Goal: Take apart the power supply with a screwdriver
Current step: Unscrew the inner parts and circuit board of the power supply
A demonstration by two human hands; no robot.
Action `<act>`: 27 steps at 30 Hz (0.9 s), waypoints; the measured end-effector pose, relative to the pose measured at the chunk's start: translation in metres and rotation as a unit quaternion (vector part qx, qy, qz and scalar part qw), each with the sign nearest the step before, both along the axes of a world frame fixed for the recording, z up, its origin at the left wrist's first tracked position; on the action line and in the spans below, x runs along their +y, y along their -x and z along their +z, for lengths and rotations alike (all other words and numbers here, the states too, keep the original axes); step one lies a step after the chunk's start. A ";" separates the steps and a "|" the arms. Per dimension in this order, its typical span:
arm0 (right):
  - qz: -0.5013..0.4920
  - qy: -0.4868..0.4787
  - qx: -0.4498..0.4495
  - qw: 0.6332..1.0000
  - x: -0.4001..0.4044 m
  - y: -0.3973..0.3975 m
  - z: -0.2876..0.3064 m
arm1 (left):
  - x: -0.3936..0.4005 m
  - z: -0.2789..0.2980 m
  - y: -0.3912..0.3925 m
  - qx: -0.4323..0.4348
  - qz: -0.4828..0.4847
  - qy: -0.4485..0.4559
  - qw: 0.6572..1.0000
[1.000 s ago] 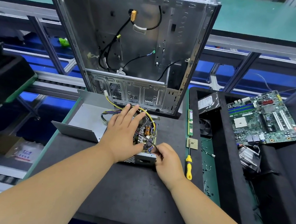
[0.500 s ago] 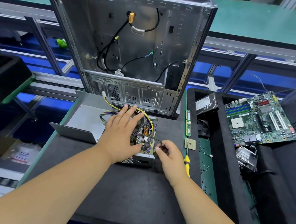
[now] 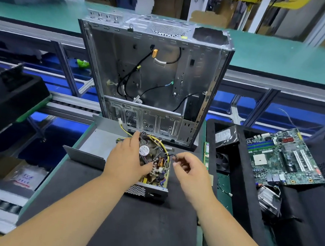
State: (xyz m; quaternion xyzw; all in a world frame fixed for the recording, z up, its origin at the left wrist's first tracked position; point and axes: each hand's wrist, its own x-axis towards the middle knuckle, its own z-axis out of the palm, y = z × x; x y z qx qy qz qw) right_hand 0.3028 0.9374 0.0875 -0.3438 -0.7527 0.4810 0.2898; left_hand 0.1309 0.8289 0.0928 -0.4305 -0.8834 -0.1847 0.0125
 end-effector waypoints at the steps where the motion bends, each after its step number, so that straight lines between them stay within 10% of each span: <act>1: 0.006 -0.007 0.002 1.000 0.001 0.002 0.004 | -0.003 0.002 0.002 -0.011 0.009 -0.007 1.000; 12: 0.065 -0.071 -0.056 0.994 -0.017 0.080 0.047 | -0.058 0.028 0.079 -0.097 0.103 -0.106 0.984; 27: 0.119 -0.163 -0.335 0.921 -0.060 0.207 0.049 | -0.061 0.009 0.207 -0.196 0.167 0.079 0.963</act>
